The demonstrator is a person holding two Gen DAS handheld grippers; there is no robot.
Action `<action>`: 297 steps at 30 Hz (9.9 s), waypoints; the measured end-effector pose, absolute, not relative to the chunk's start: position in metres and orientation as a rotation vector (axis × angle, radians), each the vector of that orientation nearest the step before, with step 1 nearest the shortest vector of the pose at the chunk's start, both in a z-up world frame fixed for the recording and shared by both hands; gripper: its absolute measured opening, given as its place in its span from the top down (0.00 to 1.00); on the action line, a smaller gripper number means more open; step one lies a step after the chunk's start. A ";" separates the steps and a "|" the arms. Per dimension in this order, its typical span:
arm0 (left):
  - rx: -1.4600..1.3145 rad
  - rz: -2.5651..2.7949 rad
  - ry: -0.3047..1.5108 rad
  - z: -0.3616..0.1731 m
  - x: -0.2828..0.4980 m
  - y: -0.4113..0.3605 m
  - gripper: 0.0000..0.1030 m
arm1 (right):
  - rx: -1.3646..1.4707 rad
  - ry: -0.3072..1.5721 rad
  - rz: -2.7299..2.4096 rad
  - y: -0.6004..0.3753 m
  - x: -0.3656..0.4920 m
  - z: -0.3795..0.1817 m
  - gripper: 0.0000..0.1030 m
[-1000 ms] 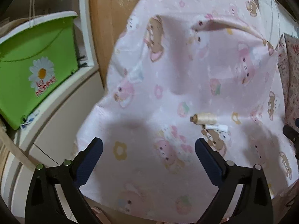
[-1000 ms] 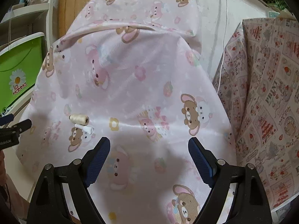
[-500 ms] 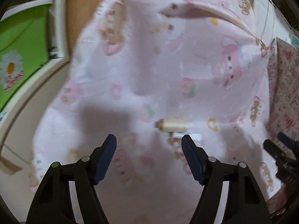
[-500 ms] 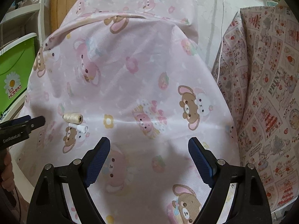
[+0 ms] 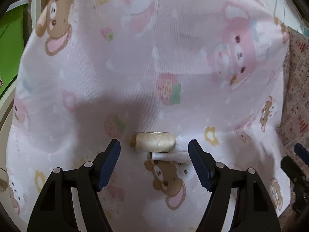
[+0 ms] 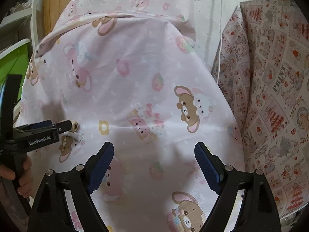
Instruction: Collect trash
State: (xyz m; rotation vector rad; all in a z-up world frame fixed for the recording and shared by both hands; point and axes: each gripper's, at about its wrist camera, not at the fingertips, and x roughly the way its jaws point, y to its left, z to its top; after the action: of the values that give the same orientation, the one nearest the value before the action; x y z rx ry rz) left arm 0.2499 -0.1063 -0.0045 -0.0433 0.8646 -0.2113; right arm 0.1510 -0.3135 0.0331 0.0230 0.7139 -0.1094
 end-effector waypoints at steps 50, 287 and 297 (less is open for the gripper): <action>-0.049 -0.052 0.689 0.064 0.189 -0.028 0.50 | -0.126 0.811 0.313 -0.217 0.206 0.011 0.35; 0.031 -0.023 0.561 0.047 0.024 -0.037 0.01 | 0.004 0.601 0.071 -0.250 -0.007 0.040 0.11; 0.024 -0.019 0.564 0.046 0.025 -0.035 0.01 | -0.007 0.601 0.071 -0.249 -0.007 0.039 0.11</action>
State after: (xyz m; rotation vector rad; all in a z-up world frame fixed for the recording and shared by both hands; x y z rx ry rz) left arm 0.0246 -0.0352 0.0461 0.0241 0.5638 -0.0187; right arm -0.0072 -0.2489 0.0386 -0.0066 0.6014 0.0712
